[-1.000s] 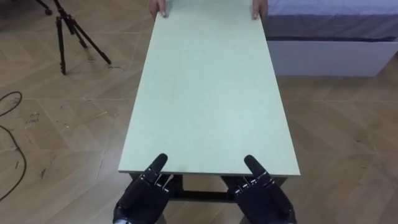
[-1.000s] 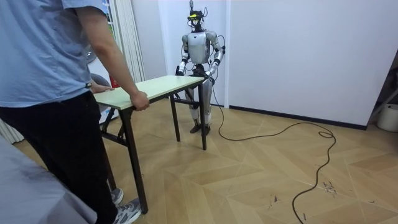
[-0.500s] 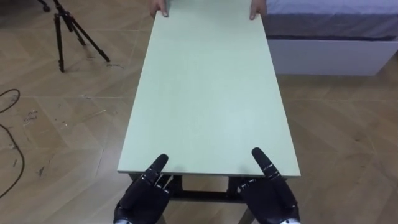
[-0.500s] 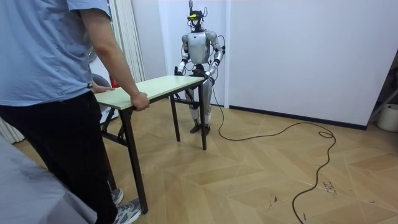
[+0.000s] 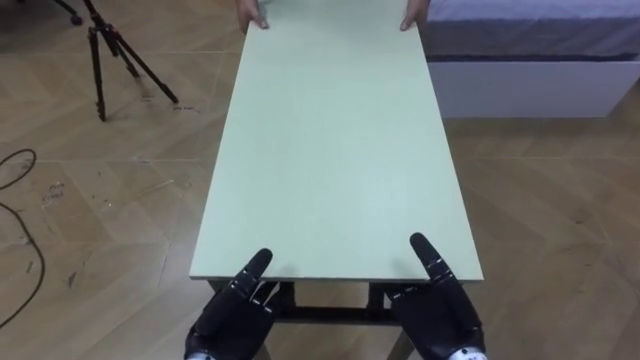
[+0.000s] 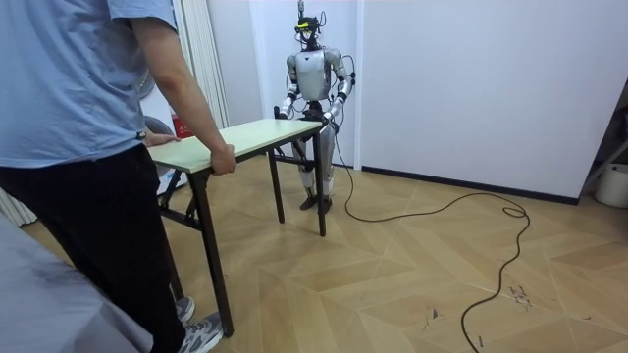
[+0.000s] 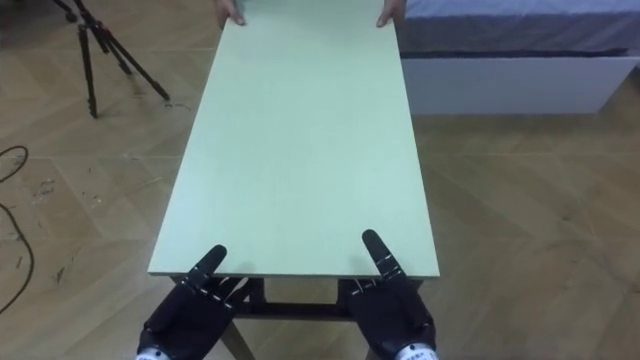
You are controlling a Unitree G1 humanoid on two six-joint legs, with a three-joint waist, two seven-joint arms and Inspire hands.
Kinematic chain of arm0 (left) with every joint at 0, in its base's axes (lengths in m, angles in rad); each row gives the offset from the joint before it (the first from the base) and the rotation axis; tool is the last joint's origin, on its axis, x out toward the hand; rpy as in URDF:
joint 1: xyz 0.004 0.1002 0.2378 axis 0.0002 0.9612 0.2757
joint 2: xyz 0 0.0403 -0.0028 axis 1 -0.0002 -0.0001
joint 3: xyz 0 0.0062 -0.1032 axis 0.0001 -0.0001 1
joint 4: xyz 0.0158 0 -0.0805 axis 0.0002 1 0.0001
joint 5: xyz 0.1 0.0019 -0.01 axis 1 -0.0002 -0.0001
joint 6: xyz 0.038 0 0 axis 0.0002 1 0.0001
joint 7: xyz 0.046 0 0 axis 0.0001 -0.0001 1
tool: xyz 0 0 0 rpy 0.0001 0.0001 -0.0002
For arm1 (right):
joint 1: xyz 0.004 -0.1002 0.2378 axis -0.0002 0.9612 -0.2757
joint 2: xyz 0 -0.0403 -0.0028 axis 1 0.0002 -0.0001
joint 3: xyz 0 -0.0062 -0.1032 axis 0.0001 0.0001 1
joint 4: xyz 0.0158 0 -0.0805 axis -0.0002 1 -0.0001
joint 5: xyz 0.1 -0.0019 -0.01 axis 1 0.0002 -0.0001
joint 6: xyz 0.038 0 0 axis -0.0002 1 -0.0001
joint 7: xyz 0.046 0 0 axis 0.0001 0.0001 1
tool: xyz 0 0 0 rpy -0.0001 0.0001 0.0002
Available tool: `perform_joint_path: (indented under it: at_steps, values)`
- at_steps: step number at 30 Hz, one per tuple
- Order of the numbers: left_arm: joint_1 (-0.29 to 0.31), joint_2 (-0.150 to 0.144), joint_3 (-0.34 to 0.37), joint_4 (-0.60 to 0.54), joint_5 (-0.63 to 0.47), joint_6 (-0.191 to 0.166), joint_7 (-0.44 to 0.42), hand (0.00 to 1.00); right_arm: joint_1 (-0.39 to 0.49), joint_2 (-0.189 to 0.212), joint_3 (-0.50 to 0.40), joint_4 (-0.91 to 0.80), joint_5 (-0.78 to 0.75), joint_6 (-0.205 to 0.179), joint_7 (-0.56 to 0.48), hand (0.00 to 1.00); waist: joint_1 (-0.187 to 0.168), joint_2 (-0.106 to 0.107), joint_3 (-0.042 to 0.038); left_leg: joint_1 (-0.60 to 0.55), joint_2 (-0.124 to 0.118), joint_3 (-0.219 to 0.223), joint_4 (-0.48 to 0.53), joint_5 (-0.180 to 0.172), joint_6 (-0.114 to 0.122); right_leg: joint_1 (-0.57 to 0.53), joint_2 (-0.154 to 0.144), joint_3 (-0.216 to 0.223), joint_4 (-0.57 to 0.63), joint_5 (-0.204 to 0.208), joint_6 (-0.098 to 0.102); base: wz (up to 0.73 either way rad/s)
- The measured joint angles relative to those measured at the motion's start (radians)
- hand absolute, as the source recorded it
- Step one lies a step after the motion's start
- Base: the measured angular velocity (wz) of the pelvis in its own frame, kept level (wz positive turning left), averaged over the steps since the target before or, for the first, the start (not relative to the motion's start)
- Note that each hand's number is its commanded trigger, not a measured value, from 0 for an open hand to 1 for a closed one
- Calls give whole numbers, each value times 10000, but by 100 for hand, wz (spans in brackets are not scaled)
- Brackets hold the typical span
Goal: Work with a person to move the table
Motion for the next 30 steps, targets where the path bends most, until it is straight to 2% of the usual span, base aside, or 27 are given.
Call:
perform_joint_path:
  at_steps: [1, 2, 9, 11, 13, 17, 21, 30]
  values:
    - [0, -2, 1, 0, 0, 0, 19, 100, 0, 0, 0, 1, -1, 0, -3, 98, -6, 0, 0, 0, 0, 0, 0, 0, 0, -1, 0, 5, 0, 0, 0, 0]
    - [0, -2, 1, 0, 1, 0, 41, 100, 0, 1, 0, 1, -5, 0, -5, 100, -8, -1, 0, 0, 0, 0, 0, 0, 0, -1, 0, 11, 1, 0, 0, 0]
    - [1, -10, 31, 5, 6, 27, 142, 100, -1, 46, -33, 1, -9, -1, -15, 100, -22, -4, 2, -16, -1, -2, 2, 0, 0, -9, 0, 19, -1, 0, 0, 0]
    - [1, -40, 30, 5, 37, 57, 142, 100, -40, 77, -38, 74, -25, -28, -434, 100, -16, -4, 3, -22, -1, -5, 1, 0, 0, -16, -1, 19, -2, 0, 0, 0]
    - [0, -78, 35, 6, 246, 57, 185, 100, -39, 99, -45, 113, -57, -33, -841, 100, 2, 9, 39, -36, -1, -16, -3, 0, 0, -39, 0, 27, -3, 0, 0, 0]
    - [6, -123, 71, 6, 510, 78, 258, 100, -38, 195, -31, 103, -77, -56, -962, 100, 18, 17, 46, -38, 0, -18, -14, 0, 0, -58, 3, 30, -2, -1, 0, 0]
    - [-11, -340, 101, -9, 867, 157, 258, 100, -40, 267, -72, 103, -303, -444, -1092, 100, 40, 13, 42, -24, -12, 7, -8, 0, 0, -57, -11, 104, 2, -2, 1, -1]
    - [-7, -346, 214, 4, 870, 338, 299, 100, -61, 363, -209, 103, -544, -418, -1181, 100, 54, 10, 39, -18, -12, 29, -6, 0, 0, -54, 0, 265, 1, -23, -2, 0]
